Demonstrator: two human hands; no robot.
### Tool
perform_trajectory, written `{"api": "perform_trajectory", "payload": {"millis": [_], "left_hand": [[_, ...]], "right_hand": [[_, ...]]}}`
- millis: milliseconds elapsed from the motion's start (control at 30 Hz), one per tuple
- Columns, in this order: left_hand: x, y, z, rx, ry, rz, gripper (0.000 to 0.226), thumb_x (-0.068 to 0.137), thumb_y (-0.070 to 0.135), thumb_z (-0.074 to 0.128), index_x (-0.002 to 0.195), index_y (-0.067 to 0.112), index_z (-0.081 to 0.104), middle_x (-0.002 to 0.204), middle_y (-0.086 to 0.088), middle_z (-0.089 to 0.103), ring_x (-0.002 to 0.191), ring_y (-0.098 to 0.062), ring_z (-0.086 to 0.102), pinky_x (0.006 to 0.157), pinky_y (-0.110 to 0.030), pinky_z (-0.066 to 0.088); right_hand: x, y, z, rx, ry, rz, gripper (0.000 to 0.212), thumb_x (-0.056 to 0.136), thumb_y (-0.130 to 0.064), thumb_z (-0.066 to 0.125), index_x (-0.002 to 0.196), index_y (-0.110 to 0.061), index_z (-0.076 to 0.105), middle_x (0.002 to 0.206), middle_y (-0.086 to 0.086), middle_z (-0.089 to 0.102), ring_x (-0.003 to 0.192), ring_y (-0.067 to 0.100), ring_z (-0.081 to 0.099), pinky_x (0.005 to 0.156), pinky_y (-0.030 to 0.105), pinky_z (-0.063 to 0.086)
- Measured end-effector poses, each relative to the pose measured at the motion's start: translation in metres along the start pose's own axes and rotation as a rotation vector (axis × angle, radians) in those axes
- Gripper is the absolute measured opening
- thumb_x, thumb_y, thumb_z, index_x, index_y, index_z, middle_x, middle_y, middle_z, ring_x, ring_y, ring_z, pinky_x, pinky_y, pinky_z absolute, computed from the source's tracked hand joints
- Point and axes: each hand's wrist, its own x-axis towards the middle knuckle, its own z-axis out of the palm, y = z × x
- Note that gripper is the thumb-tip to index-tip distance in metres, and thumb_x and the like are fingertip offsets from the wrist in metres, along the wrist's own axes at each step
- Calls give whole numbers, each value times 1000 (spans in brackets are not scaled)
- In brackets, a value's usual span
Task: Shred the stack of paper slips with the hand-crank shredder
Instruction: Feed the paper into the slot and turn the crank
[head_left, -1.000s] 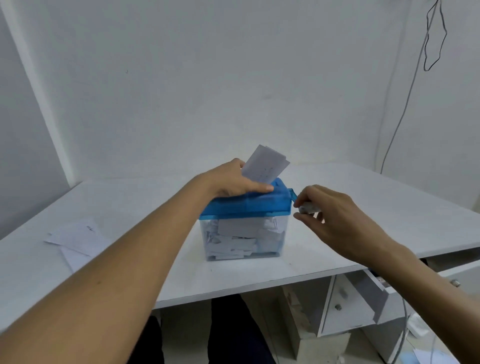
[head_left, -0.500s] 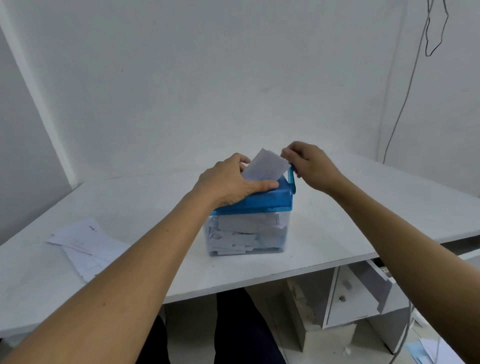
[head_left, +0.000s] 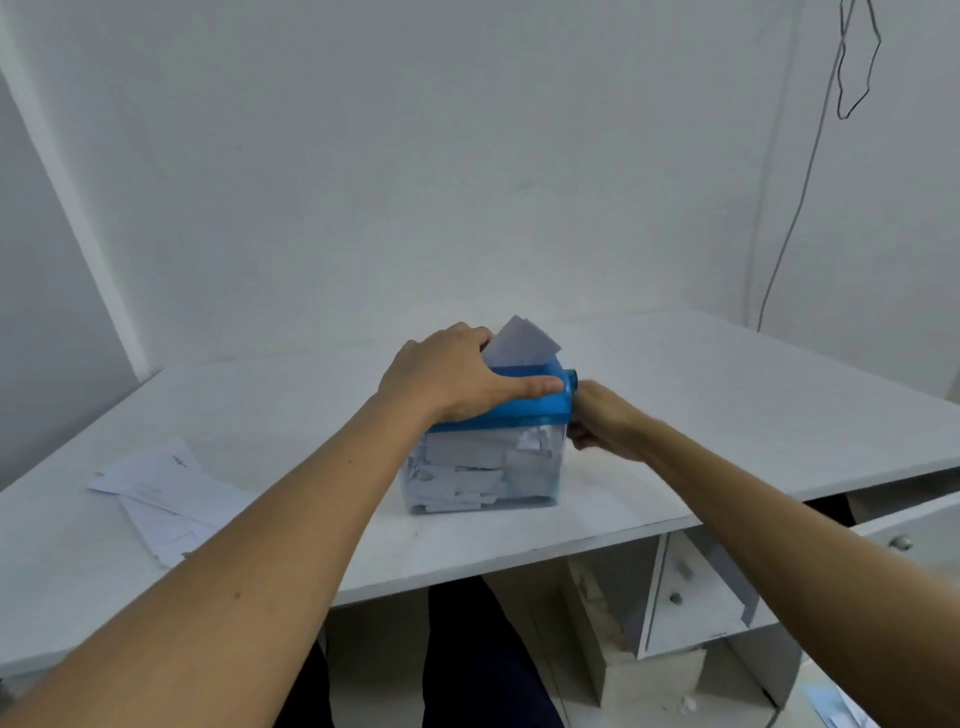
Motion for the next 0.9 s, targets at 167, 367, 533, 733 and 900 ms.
{"api": "perform_trajectory", "payload": {"millis": [167,367,533,733,900], "left_hand": [[3,0,-3,15,-18,-16,98,55,104,41,122,35,58,113,11,60,98,-19,58,88,-43,48],[2,0,-3,25,-29,-27,105,49,108,37,124,38,59,116,11,58,99,-20,56,93,-45,43],[-3,1,-1,1,-25,-14,90,51,106,39,113,44,56,105,16,52,96,-18,54,97,-44,41],[-4,6,-8,-13,-20,23,85,60,101,42,121,44,59,101,16,50,93,-15,50,95,-42,41],[-4,7,-6,-39,-9,15,65,66,93,53,106,42,49,105,14,53,95,-16,50,91,-38,40]], "right_hand": [[-37,19,17,29,87,4,33,106,-18,32,78,-11,49,60,1,45,46,8,34,45,21,30],[-83,1,14,-16,195,-123,46,105,-29,41,68,-8,57,49,2,51,40,13,42,39,22,34],[-94,-31,-12,53,87,-336,45,98,-28,60,60,-8,45,52,6,40,44,19,35,40,26,34],[-62,-59,-23,-45,223,-421,57,99,-38,58,46,-20,53,42,3,47,36,19,40,43,24,38],[-33,-78,-37,-173,305,-388,45,99,-36,56,65,-7,61,53,5,57,44,18,53,43,23,44]]}}
